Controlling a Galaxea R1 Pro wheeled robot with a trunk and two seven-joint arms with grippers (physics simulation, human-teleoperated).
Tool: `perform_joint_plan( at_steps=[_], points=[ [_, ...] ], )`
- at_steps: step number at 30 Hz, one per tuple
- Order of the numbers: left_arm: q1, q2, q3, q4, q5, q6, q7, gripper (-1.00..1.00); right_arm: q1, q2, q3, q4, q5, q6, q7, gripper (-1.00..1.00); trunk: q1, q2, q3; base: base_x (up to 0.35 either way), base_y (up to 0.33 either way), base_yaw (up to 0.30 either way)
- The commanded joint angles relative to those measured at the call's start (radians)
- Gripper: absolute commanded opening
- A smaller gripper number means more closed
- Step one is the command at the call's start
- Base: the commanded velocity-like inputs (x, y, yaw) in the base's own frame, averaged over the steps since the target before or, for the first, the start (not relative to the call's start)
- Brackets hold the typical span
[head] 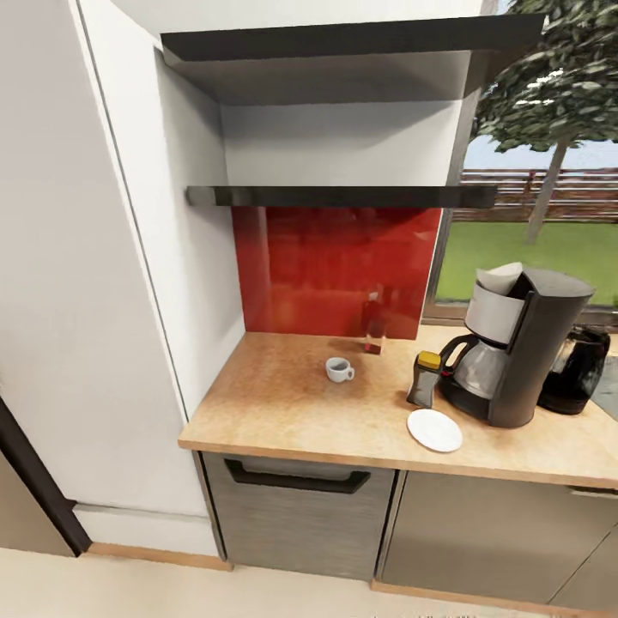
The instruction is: Set up a coffee station on the kitchen countertop: keep the coffee maker on the countertop, move the bottle of coffee from the kitchen shelf to the counter next to the coffee maker, place a paper coffee filter on top of the coffee maker, put the saucer next to the coffee maker with the coffee cup on the saucer, and place the electric kettle next to the coffee maker.
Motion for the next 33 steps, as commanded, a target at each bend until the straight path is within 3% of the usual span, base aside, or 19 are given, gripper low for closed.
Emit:
perform_joint_plan(
  at_steps=[1,19,33],
  points=[
    [0.001,0.000,0.008,0.000,-0.010,-0.002,0.002,1.00,-0.001,0.000,-0.005,0.001,0.005,-0.004,0.003,1.00,0.000,-0.001,-0.001,0.000,0.000,-0.300],
    [0.006,0.010,0.015,0.002,-0.007,0.000,0.005,1.00,-0.001,0.013,-0.005,-0.006,0.000,-0.005,0.008,1.00,0.000,-0.001,-0.001,0.000,0.000,-0.300],
    [0.006,0.002,0.010,-0.001,-0.009,0.002,0.016,1.00,-0.001,0.018,-0.006,-0.009,-0.001,-0.007,0.009,1.00,0.000,-0.001,-0.001,0.000,0.000,-0.299]
  ],
)
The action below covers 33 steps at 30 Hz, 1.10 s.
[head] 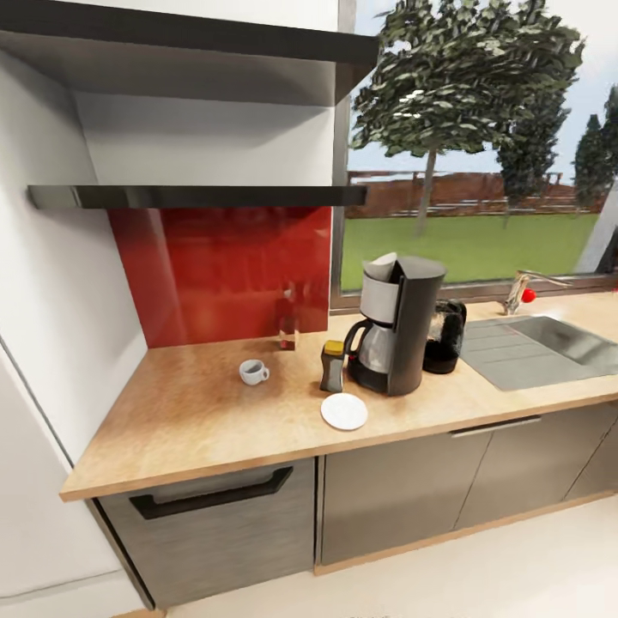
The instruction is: Set up a coffee station on the kitchen countertop: keep the coffee maker on the countertop, move the bottle of coffee from the kitchen shelf to the counter next to the coffee maker, place a paper coffee filter on top of the coffee maker, put the saucer next to the coffee maker with the coffee cup on the saucer, and place the electric kettle next to the coffee maker.
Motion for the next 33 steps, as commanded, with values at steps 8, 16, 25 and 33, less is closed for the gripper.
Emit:
perform_joint_plan(
  at_steps=[8,16,25,33],
  points=[
    [0.000,0.000,0.005,-0.001,-0.011,-0.003,0.003,1.00,-0.001,-0.002,-0.004,0.001,0.008,-0.004,0.002,1.00,0.000,-0.001,-0.001,0.000,0.001,-0.292],
    [0.001,-0.004,0.012,0.000,-0.008,-0.002,0.004,1.00,-0.001,-0.005,0.025,0.001,0.009,-0.004,-0.001,1.00,0.000,-0.001,-0.001,-0.157,0.169,-0.065],
    [0.001,0.002,0.022,0.000,-0.005,-0.001,0.005,1.00,-0.001,-0.008,0.043,0.001,0.008,-0.004,0.001,1.00,0.000,-0.001,-0.001,-0.163,0.275,-0.001],
    [0.000,0.004,0.008,0.000,-0.011,-0.006,0.004,1.00,-0.001,0.012,0.042,-0.359,0.005,-0.005,-0.002,1.00,0.000,-0.001,-0.001,-0.028,0.167,0.000]
  ],
)
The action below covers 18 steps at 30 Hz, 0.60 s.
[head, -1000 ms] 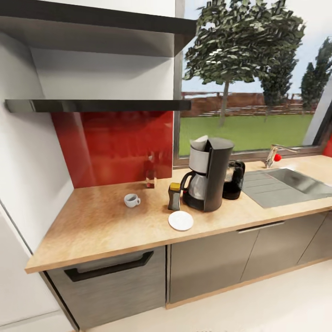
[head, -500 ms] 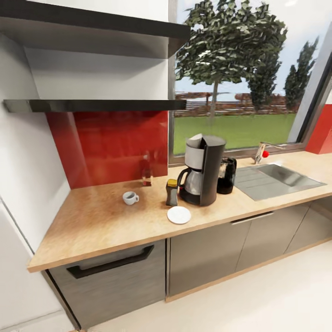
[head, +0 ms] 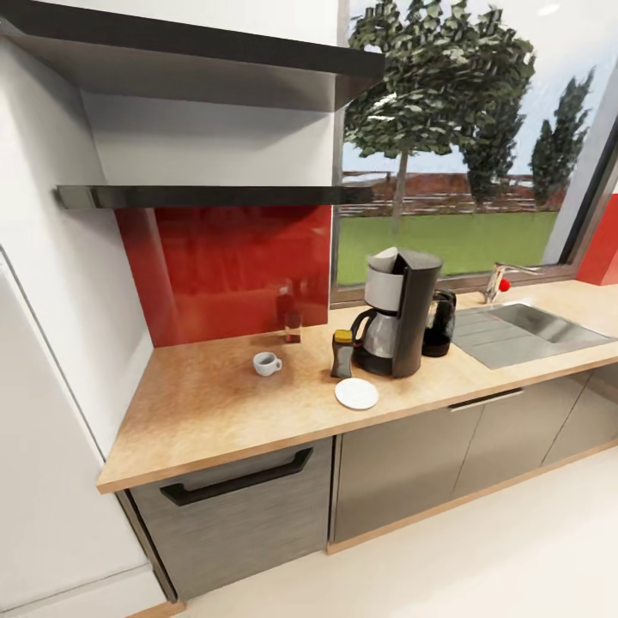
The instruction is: Set up a coffee station on the kitchen countertop: keep the coffee maker on the countertop, move the bottle of coffee from the kitchen shelf to the counter next to the coffee maker, place a paper coffee filter on top of the coffee maker, put the saucer next to the coffee maker with the coffee cup on the saucer, and place the electric kettle next to the coffee maker.
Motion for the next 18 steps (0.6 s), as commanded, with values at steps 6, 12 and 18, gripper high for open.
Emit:
perform_joint_plan(
  at_steps=[6,12,18],
  points=[
    [0.001,0.004,0.007,-0.001,-0.012,-0.003,0.002,1.00,-0.001,0.091,0.001,-0.282,0.005,-0.002,-0.001,1.00,0.000,-0.001,-0.001,0.000,0.002,0.000],
    [0.003,0.016,0.006,-0.001,-0.013,-0.005,0.002,1.00,-0.002,0.160,0.005,-0.524,0.004,-0.002,-0.002,1.00,0.000,-0.001,-0.001,0.000,0.000,0.000],
    [0.004,0.024,0.006,-0.001,-0.012,-0.004,0.002,1.00,-0.003,0.170,0.010,-0.647,0.002,-0.002,-0.001,1.00,0.000,-0.001,-0.001,0.000,0.000,0.000]
  ],
)
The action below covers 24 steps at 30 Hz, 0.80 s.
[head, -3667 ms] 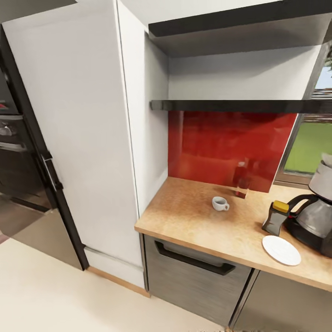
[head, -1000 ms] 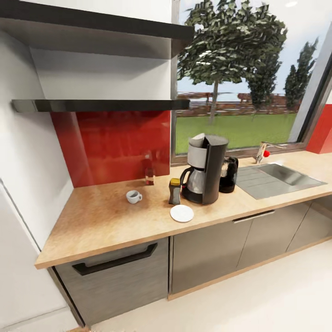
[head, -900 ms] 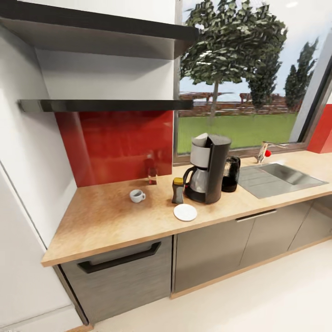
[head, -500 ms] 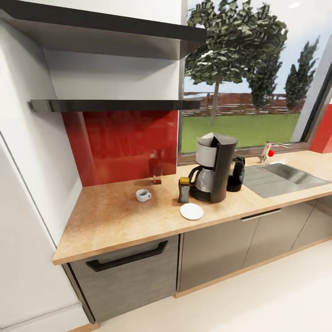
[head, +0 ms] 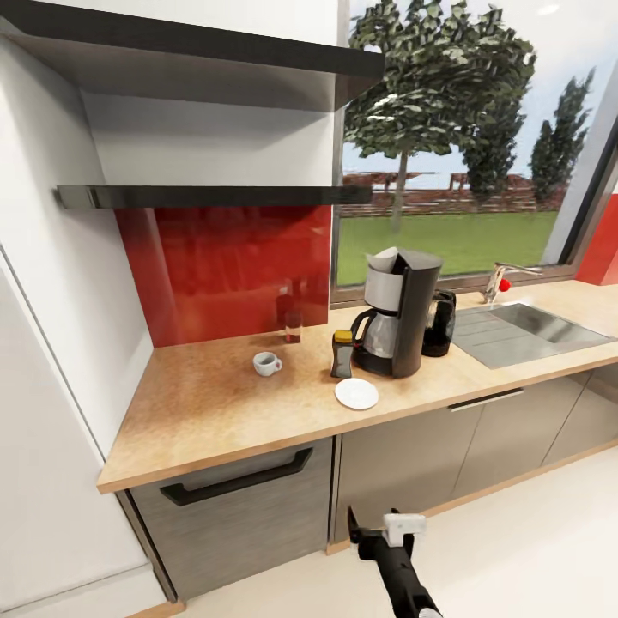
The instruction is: Set up a coffee station on the kitchen countertop: keep the coffee maker on the countertop, move the bottle of coffee from the kitchen shelf to the counter next to the coffee maker, place a paper coffee filter on top of the coffee maker, put the saucer next to the coffee maker with the coffee cup on the saucer, and place the electric kettle next to the coffee maker.
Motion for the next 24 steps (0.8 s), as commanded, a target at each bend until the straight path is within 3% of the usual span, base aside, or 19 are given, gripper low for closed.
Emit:
perform_joint_plan(
  at_steps=[1,13,16,18,21,22,23,24],
  points=[
    [0.000,-0.001,0.008,-0.001,-0.011,-0.001,0.002,1.00,-0.001,0.001,0.005,-0.021,0.004,-0.003,0.003,1.00,0.000,-0.001,-0.001,0.000,0.000,0.000],
    [0.004,0.002,0.008,0.001,-0.010,0.003,0.002,1.00,-0.001,0.001,0.104,-0.178,0.001,-0.001,0.001,1.00,0.000,-0.001,-0.001,0.000,0.000,0.000],
    [0.021,0.010,0.008,0.001,-0.010,0.003,0.002,1.00,-0.001,0.001,0.152,-0.285,-0.001,0.004,-0.001,1.00,0.000,-0.001,-0.001,0.000,0.000,0.000],
    [0.024,0.012,0.008,0.001,-0.010,0.004,0.002,1.00,-0.003,0.001,0.163,-0.307,-0.002,0.013,-0.002,1.00,0.000,-0.001,-0.001,0.000,0.000,0.000],
    [0.033,0.023,0.008,0.002,-0.010,0.004,0.002,1.00,-0.022,0.001,0.192,-0.343,-0.002,0.106,-0.003,1.00,0.000,-0.001,-0.001,0.000,0.000,0.000],
    [0.042,0.026,0.008,0.002,-0.009,0.005,0.002,1.00,-0.052,0.001,0.203,-0.357,-0.003,0.196,-0.002,1.00,0.000,-0.001,-0.001,0.000,0.000,0.000],
    [0.045,0.027,0.008,0.002,-0.009,0.005,0.002,1.00,-0.064,0.001,0.205,-0.360,-0.003,0.225,-0.002,1.00,0.000,-0.001,-0.001,0.000,0.000,0.000],
    [0.061,0.030,0.008,0.002,-0.009,0.005,0.002,1.00,-0.134,0.001,0.212,-0.365,-0.006,0.345,-0.015,1.00,0.000,-0.001,-0.001,0.000,0.000,0.000]
  ],
)
